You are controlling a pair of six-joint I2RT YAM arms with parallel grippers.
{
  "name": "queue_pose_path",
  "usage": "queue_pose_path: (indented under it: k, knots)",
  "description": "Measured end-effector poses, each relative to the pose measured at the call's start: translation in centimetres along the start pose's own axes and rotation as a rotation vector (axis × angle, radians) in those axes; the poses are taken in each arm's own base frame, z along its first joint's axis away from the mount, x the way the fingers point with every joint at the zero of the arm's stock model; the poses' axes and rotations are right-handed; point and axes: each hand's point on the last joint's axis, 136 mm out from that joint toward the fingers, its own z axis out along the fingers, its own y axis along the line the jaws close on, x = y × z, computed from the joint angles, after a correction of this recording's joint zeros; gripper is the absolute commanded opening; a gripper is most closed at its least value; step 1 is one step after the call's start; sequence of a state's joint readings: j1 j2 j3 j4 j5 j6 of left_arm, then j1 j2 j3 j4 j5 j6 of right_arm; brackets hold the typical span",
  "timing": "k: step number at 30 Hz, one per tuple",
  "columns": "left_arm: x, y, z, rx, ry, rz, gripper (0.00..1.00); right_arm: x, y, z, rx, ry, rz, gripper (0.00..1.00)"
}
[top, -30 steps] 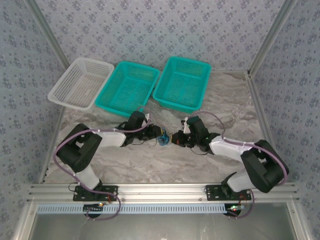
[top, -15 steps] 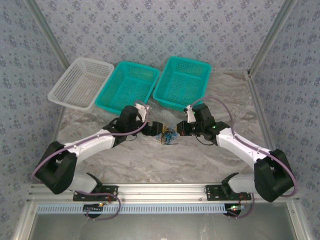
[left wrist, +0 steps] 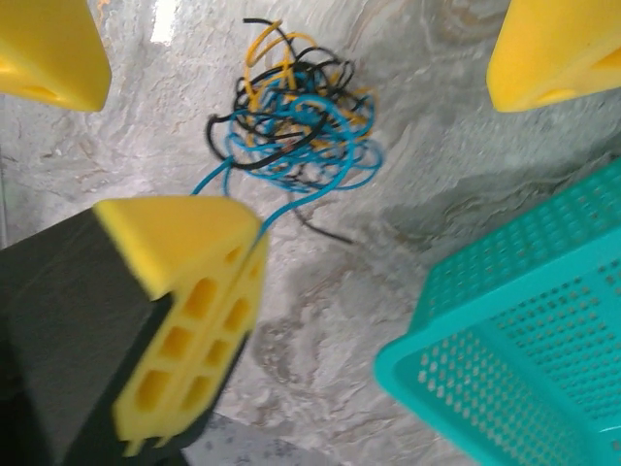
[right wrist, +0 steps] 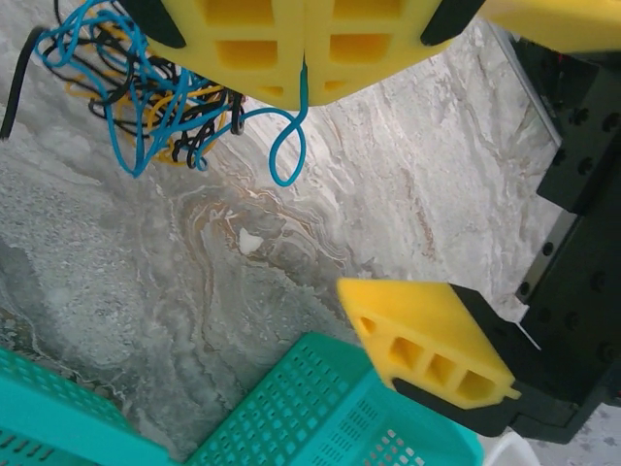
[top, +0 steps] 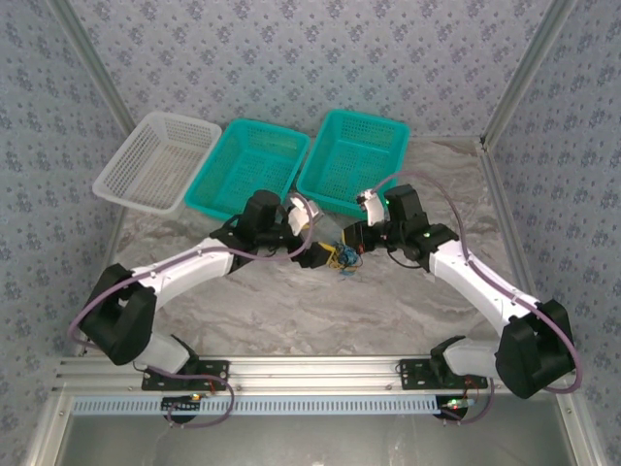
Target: Untangle the cables
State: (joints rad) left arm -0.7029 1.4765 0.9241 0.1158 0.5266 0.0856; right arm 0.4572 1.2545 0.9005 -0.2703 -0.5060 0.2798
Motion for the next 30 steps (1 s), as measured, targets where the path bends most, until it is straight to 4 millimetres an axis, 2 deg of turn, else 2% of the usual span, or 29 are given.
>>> queue_pose_path:
  k: [4,12,15,19,23,27,30]
  knots:
    - [0.0,-0.8,0.8,0.049,0.006,0.058,0.94,-0.5,0.2,-0.2,-0.03,-0.016,0.02,0.0]
    - [-0.8,-0.2,2.3,0.062,-0.02,0.138,0.79,-1.7,1.7,-0.6,-0.124,-0.047,0.052,0.0]
    - [-0.4,0.4,3.5,0.062,-0.027,0.115,0.64,-2.3,2.4,-0.7,-0.163,-0.065,0.061,0.0]
    - [0.1,0.7,5.0,0.068,-0.036,0.07,0.34,-2.8,2.8,-0.8,-0.188,-0.088,0.082,0.0]
    - [-0.5,0.3,5.5,0.073,-0.074,0.04,0.18,-2.7,2.7,-1.1,-0.197,-0.116,0.107,0.0]
    - [0.2,-0.3,5.6,0.083,-0.089,-0.003,0.13,-2.6,2.8,-1.7,-0.197,-0.148,0.118,0.0]
    - [1.7,-0.3,5.7,0.076,-0.076,-0.055,0.16,-2.8,2.9,-2.3,-0.193,-0.182,0.121,0.0]
